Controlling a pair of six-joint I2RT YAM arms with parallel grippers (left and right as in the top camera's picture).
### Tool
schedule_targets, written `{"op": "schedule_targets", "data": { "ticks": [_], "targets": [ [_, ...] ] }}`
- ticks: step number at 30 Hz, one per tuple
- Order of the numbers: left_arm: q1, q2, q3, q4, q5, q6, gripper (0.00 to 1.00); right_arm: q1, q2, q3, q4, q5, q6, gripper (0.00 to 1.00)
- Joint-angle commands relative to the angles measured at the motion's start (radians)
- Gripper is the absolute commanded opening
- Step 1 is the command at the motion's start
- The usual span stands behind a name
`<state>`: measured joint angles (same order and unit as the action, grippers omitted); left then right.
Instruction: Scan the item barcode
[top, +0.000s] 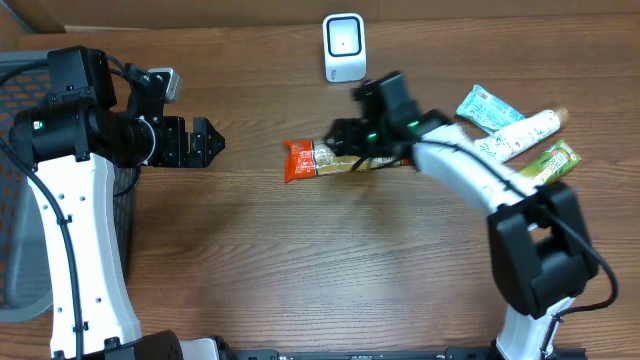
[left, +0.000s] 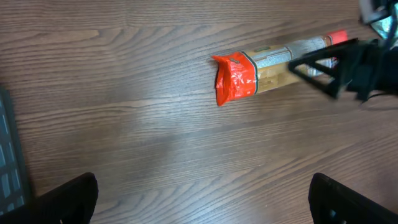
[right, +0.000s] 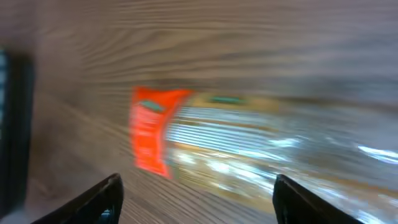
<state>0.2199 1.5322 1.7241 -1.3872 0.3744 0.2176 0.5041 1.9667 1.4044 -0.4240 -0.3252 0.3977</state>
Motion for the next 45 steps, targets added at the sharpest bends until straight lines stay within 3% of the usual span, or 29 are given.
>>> {"op": "schedule_targets", "data": {
  "ticks": [1,7,12,14,19,23,27,33,40,45],
  "targets": [
    [-0.005,0.001,0.013,0.001,0.010,0.022,1.00,0.082,0.050,0.023,0.100,0.096,0.014,0.82],
    [-0.005,0.001,0.013,0.001,0.010,0.022,1.00,0.158,0.188,0.023,0.293,0.157,-0.005,0.84],
    [-0.005,0.001,0.013,0.001,0.011,0.022,1.00,0.175,0.203,0.024,0.265,0.110,-0.005,0.82],
    [-0.005,0.001,0.013,0.001,0.010,0.022,1.00,0.175,0.187,0.035,0.206,0.054,-0.005,0.79],
    [-0.005,0.001,0.013,0.001,0.010,0.022,1.00,0.173,0.117,0.109,-0.161,0.006,-0.047,0.76],
    [-0.005,0.001,0.013,0.001,0.010,0.022,0.99,0.171,0.082,0.148,-0.447,0.045,-0.156,0.80],
    [-0.005,0.001,0.013,0.001,0.011,0.022,1.00,0.136,0.054,0.163,-0.653,0.197,-0.166,0.86],
    [-0.005,0.001,0.013,0.001,0.011,0.022,0.99,-0.027,-0.042,0.163,-0.708,0.254,-0.136,0.87],
    [-0.005,0.001,0.013,0.001,0.011,0.022,1.00,-0.255,-0.224,0.162,-0.694,0.045,-0.137,0.86],
    [-0.005,0.001,0.013,0.001,0.011,0.022,1.00,-0.252,-0.225,0.137,-0.722,0.053,-0.143,0.81]
  ]
}}
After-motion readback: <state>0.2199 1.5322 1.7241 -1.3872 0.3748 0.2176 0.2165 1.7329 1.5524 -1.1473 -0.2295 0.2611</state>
